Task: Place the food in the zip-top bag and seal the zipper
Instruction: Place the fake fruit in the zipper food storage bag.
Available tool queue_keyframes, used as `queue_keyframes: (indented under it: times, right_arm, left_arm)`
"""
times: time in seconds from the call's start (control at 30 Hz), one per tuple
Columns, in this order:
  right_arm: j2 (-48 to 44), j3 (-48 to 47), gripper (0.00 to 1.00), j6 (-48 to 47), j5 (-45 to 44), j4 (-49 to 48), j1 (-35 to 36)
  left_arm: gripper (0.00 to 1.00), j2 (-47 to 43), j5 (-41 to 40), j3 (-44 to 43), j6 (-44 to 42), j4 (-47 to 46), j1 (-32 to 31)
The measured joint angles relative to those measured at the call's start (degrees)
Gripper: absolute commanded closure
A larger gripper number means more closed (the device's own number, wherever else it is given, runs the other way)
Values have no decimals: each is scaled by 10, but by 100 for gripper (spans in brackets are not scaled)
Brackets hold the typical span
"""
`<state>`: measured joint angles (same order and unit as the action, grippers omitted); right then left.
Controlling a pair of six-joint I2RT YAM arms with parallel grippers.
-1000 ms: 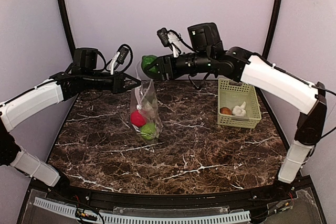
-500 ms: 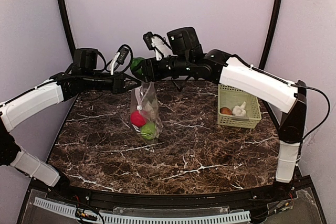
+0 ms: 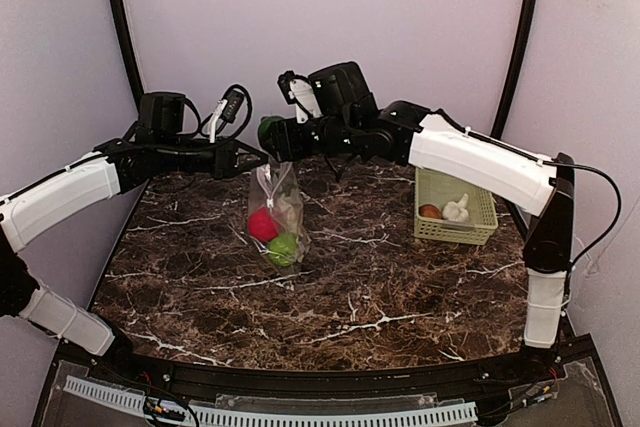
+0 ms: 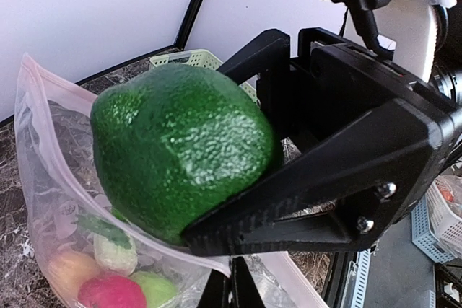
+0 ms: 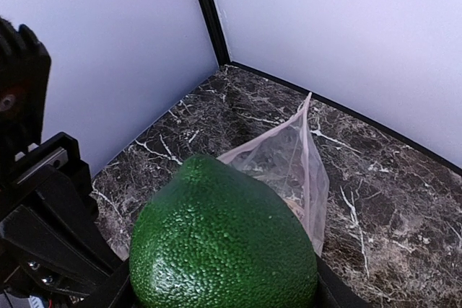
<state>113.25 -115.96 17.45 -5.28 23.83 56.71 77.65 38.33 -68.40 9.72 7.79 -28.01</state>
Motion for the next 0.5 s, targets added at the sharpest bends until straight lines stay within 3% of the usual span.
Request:
queue_keyframes:
  times: [0.27,0.5]
  right_arm:
    - [3,-1,41,7,-23,36,0]
    - [14,-21,31,7,-21,64,0]
  left_arm:
    - [99,-5,-7,2,0,-1,0]
    - [99,-9,-10,7,0,-5,0]
